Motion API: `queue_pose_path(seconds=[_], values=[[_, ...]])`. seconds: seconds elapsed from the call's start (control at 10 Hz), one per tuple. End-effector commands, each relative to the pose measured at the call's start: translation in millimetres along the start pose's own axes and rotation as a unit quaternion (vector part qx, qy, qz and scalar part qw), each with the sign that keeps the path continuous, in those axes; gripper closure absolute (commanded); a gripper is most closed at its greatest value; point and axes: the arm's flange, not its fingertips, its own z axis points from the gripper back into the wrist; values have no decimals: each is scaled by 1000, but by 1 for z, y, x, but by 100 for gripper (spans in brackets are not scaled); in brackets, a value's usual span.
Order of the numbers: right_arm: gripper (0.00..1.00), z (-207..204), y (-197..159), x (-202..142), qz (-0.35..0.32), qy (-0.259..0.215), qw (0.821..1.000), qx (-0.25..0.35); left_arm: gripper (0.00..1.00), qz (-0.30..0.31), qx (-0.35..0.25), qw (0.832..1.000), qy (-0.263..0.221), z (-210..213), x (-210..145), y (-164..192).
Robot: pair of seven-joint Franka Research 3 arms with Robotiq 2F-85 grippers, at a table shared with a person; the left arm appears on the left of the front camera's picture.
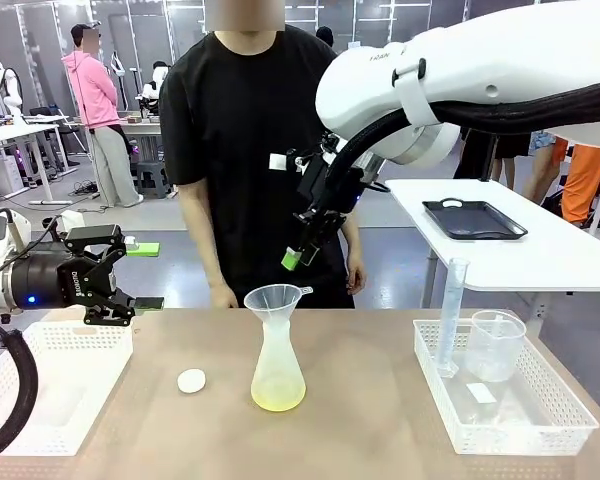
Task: Prepare the solutions needed for the experiment.
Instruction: Once the solution is in the Big flask , pick up the Plastic Funnel and place it back into the right Organizing basket.
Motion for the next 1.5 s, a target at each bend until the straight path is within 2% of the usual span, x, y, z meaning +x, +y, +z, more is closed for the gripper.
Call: queue_pose_path(seconds=[0.0,0.3,0.8,1.4], values=[[47,-6,-3,12,30,34,999,-16,0,-3,1,1000,-1,1,1,-1],[47,-18,2,24,42,44,998,-27,0,-3,1,1000,-1,1,1,-1],[47,-35,1,25,49,89,994,-34,0,-3,1,1000,-1,1,1,-1],[47,-65,3,21,58,118,991,-13,0,-3,1,1000,-1,1,1,-1]])
